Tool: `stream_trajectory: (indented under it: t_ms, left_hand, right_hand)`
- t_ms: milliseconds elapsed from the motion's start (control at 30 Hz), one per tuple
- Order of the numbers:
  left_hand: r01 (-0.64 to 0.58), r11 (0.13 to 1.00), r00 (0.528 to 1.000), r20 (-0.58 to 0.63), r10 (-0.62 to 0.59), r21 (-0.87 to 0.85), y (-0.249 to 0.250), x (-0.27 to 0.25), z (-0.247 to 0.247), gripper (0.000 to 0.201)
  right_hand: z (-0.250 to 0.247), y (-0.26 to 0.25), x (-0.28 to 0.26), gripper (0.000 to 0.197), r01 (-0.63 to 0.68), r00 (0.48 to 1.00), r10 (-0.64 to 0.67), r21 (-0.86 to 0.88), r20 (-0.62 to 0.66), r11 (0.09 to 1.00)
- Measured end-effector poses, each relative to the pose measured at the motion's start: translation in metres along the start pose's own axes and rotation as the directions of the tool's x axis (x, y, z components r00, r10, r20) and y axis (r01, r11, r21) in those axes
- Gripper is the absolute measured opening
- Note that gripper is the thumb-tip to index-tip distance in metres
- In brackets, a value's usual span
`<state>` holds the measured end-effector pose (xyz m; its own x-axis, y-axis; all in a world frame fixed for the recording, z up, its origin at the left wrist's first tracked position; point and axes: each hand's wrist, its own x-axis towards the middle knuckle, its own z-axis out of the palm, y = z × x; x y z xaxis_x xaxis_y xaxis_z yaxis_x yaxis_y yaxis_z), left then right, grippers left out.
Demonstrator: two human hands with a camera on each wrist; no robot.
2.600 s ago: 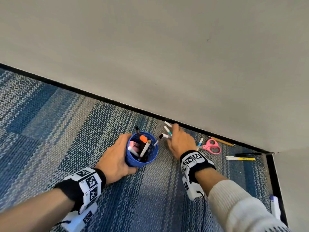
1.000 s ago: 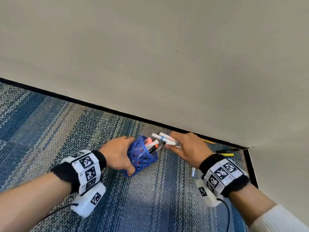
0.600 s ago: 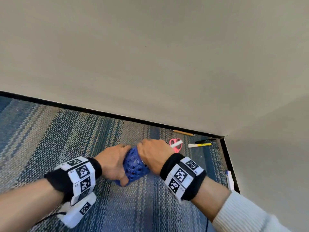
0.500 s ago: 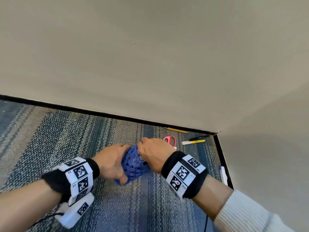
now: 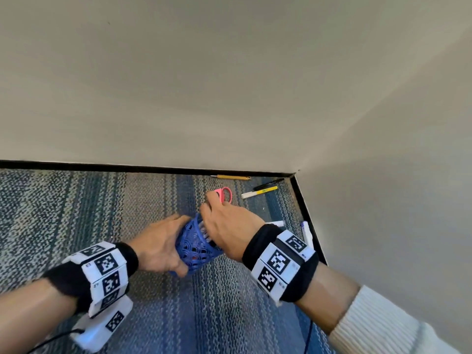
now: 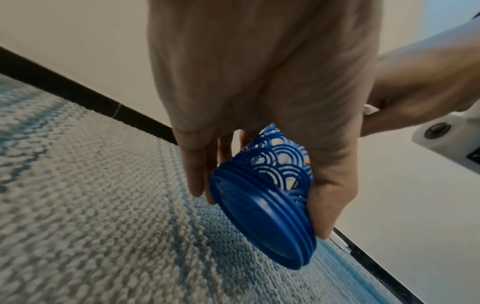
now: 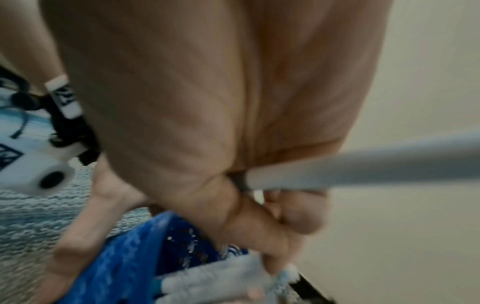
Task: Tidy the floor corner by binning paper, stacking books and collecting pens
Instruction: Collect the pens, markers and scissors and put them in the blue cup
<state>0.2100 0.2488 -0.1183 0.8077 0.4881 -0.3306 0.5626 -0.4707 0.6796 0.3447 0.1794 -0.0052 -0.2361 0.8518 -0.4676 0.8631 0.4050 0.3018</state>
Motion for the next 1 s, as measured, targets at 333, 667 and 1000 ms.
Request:
stream_trajectory:
  t_ms: [333, 667, 1000]
  left_hand:
    - [0.045, 0.998, 0.999, -0.001, -0.045, -0.049, -0.007, 0.005, 0.003, 0.089]
    - [0.074, 0.991, 0.995, -0.053, -0.080, -0.110, -0.021, -0.005, -0.003, 0.095]
    - [0.043, 0.985, 0.993, -0.099, -0.060, -0.165, -0.023, -0.001, -0.003, 0.090]
  right_hand:
    - [0.011, -0.003, 0.011, 0.024, -0.315, 0.949, 0.311, 0.089, 0.059, 0.945]
    - [-0.004, 0.027, -0.002, 0.038, -0.209, 0.978, 0.210, 0.105, 0.009, 0.972]
    - [0.018, 0.041, 0.019, 0.039, -0.030, 0.927, 0.216, 0.515, -0.307, 0.857]
